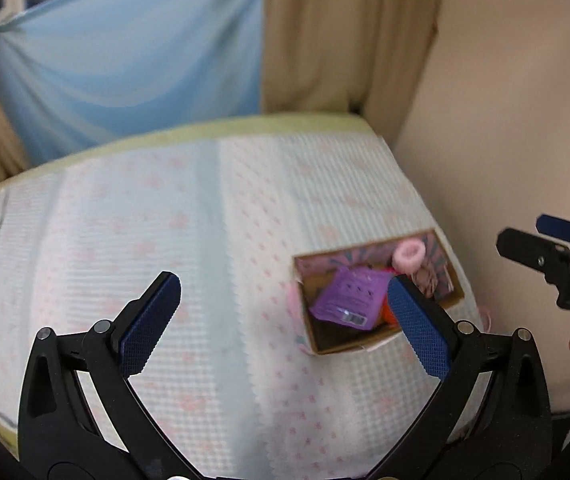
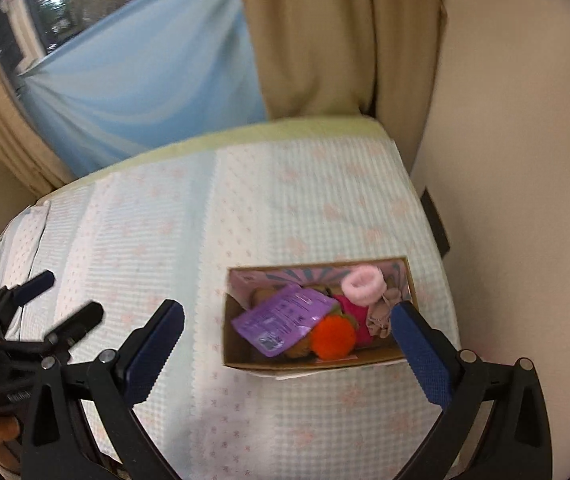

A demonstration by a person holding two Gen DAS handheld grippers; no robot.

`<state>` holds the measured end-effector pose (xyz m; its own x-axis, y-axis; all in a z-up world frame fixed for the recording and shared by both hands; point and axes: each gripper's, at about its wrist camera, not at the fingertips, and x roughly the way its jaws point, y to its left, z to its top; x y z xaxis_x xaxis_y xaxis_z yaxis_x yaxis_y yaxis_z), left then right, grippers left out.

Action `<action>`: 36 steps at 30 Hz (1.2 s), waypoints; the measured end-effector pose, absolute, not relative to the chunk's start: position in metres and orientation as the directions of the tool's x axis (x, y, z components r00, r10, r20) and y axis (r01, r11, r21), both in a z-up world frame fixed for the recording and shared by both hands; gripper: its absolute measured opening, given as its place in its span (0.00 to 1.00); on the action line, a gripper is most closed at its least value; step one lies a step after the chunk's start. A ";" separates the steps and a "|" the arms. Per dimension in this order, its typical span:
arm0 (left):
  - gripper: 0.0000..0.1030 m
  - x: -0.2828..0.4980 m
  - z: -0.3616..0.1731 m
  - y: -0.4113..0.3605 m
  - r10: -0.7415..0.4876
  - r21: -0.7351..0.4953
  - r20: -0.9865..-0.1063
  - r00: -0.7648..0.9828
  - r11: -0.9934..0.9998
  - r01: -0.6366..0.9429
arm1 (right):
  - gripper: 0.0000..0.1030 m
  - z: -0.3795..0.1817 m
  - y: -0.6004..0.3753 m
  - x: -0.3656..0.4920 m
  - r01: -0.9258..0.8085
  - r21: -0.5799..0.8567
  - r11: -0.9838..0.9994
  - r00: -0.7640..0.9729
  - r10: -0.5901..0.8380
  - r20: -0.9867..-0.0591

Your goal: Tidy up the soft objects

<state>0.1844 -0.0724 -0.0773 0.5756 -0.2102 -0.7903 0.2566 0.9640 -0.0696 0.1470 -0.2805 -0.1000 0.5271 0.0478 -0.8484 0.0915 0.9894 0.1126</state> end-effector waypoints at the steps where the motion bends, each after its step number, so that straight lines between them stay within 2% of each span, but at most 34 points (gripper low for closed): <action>1: 1.00 0.177 -0.063 -0.060 -0.203 -0.067 -0.771 0.604 0.968 0.240 | 1.00 -0.092 -0.274 0.143 0.083 0.105 0.991 0.540 0.044 -0.841; 6: 1.00 0.145 -0.012 -0.014 -0.172 -0.059 -0.694 0.699 0.981 0.183 | 1.00 -0.043 -0.232 0.113 0.038 0.057 0.998 0.625 0.021 -0.780; 15: 1.00 0.093 0.030 0.028 -0.124 -0.031 -0.614 0.780 0.991 0.133 | 1.00 -0.007 -0.188 0.073 0.023 0.054 0.998 0.721 0.021 -0.693; 22: 1.00 0.083 0.036 0.041 -0.114 -0.041 -0.587 0.802 0.993 0.112 | 1.00 -0.003 -0.181 0.056 0.039 0.024 0.999 0.760 -0.014 -0.649; 36: 1.00 0.083 0.036 0.037 -0.128 -0.040 -0.568 0.813 0.991 0.128 | 1.00 0.004 -0.174 0.053 0.049 0.000 0.999 0.776 -0.038 -0.630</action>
<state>0.0831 0.0371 0.0360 0.8127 -0.1278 -0.5685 0.1282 0.9910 -0.0396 0.0531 -0.1738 0.0036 0.7756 -0.0383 -0.6301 0.0490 0.9988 -0.0004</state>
